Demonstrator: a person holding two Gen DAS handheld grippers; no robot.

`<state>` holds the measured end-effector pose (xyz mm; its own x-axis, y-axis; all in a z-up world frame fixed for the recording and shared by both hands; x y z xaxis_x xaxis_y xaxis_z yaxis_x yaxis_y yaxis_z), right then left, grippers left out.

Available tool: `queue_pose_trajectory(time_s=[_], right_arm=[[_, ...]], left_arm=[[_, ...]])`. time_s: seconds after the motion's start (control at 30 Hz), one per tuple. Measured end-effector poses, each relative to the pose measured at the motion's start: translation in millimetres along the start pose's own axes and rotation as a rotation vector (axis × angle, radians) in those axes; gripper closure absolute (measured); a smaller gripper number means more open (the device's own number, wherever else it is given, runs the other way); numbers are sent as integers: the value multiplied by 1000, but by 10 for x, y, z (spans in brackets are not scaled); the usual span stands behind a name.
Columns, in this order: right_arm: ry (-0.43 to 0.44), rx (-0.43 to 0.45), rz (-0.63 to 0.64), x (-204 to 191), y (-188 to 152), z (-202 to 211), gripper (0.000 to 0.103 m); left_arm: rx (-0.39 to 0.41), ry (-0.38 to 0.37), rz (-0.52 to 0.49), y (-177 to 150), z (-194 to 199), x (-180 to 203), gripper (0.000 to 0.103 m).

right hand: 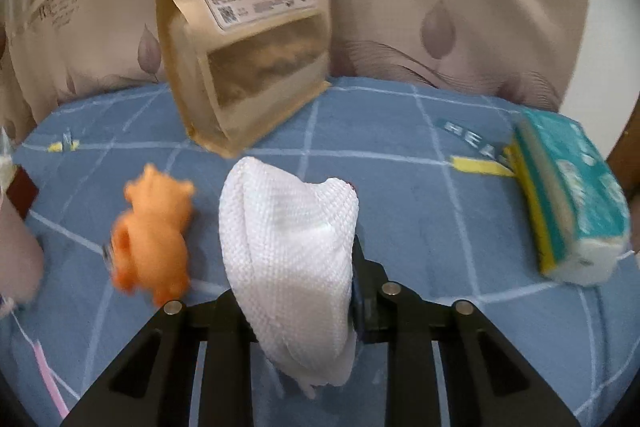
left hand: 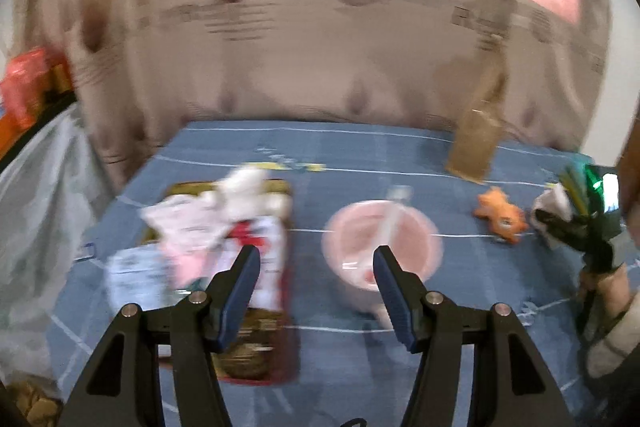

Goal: Organize soft objects
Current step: 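Grasp the orange toy doll with the left gripper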

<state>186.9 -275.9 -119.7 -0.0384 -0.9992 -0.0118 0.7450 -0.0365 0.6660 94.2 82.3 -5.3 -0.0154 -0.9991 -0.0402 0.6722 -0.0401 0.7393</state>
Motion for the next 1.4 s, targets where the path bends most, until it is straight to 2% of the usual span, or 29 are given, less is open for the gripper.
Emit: queue_pose_trajectory(time_s=[0.2, 0.53, 0.7, 1.0, 1.4], right_arm=[[-5, 13, -26, 230, -235, 194, 80], [26, 12, -44, 235, -256, 180, 80], [54, 12, -72, 259, -264, 172, 80], [79, 8, -88, 256, -276, 157, 80], [102, -1, -103, 258, -290, 139, 80]], left_arm=[[-54, -126, -46, 89, -150, 775, 43], [-136, -223, -86, 326, -508, 1812, 43], [-242, -270, -75, 396, -844, 2209, 43], [-384, -262, 11, 475, -1458, 2459, 43], [-468, -205, 14, 233, -1935, 2576, 43]])
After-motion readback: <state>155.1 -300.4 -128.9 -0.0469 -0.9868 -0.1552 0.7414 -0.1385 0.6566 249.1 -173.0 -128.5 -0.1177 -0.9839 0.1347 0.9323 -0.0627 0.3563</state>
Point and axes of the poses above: each gripper's, at about its wrist camera, not at the fingertips, and z roughly against the way its jaws point, x to its right, y to its top, the point moved 7 cm from there along -z, roughly the way its jaws point, and after that the axes turned 2 degrees about y, right-handed, at the moved point
